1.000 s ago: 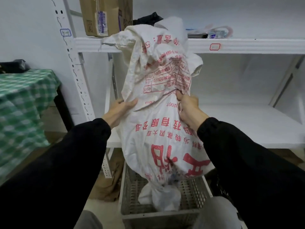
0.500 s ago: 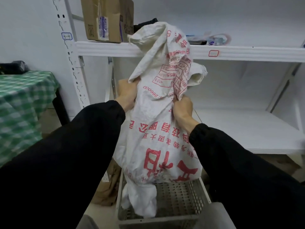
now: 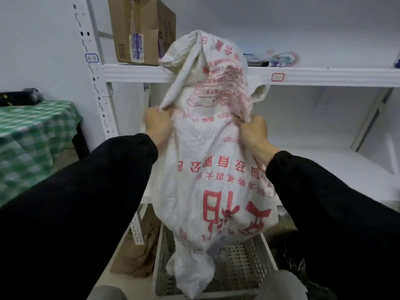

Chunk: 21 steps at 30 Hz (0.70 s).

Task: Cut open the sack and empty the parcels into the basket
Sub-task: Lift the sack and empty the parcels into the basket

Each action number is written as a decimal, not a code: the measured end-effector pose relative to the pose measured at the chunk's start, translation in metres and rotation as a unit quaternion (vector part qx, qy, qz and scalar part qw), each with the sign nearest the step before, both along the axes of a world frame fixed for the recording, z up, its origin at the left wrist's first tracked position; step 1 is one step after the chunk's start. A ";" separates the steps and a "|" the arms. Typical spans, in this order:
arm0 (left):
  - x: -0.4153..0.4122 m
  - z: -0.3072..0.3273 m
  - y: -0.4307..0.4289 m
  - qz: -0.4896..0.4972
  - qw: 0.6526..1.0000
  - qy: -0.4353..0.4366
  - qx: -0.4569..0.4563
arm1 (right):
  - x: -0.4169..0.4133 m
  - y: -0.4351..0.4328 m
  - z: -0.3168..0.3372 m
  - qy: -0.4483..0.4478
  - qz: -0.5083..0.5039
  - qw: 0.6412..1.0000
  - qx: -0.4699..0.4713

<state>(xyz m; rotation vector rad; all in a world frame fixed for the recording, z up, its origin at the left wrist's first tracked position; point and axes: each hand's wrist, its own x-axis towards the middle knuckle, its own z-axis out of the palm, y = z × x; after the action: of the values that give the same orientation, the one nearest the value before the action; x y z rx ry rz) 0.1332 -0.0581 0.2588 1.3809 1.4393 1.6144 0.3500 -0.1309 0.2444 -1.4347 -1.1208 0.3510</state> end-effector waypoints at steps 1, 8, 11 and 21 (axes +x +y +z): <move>0.000 0.000 0.002 0.021 1.000 -0.020 0.006 | 0.004 0.001 -0.001 0.012 -0.034 0.999 0.014; 0.014 0.020 0.008 0.005 0.998 -0.054 0.019 | 0.011 0.007 0.022 -0.020 -0.043 0.997 0.065; 0.017 0.027 0.012 -0.011 0.998 -0.051 0.023 | 0.010 0.009 0.025 -0.030 -0.038 0.993 0.104; 0.028 0.006 0.018 -0.102 0.994 -0.043 0.019 | 0.021 0.015 0.015 -0.105 -0.044 0.989 0.092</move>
<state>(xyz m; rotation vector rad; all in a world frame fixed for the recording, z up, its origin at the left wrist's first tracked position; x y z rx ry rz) 0.1615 -0.0406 0.2653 1.4124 1.1825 1.5573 0.3707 -0.1160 0.2599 -1.3736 -1.2202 0.0316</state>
